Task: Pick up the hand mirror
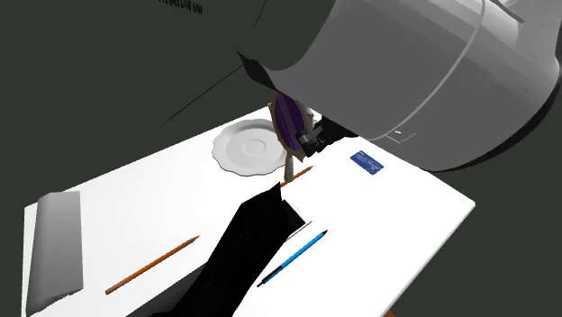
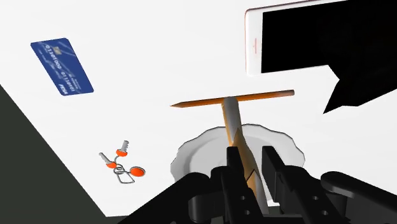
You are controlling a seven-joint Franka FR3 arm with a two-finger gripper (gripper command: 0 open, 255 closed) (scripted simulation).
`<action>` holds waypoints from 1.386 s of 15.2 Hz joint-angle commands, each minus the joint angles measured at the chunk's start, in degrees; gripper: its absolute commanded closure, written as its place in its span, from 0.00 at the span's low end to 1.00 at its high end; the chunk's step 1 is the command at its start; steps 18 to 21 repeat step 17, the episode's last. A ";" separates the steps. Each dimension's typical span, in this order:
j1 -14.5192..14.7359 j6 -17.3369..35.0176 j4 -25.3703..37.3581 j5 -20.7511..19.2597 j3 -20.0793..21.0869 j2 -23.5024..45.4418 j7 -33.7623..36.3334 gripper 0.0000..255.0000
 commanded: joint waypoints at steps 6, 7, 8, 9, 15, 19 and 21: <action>-0.30 -4.32 3.66 -1.21 0.02 -0.86 1.80 1.00; -0.34 -5.04 4.32 -1.38 0.02 -0.95 2.08 1.00; -0.38 -5.75 5.00 -1.55 0.02 -1.03 2.36 1.00; -0.42 -6.47 5.68 -1.71 0.02 -1.09 2.63 1.00; -0.59 -10.78 10.04 -2.55 -0.03 -1.24 4.18 1.00; -0.59 -10.89 10.16 -2.57 -0.03 -1.24 4.22 1.00; -0.59 -10.89 10.16 -2.57 -0.03 -1.24 4.22 1.00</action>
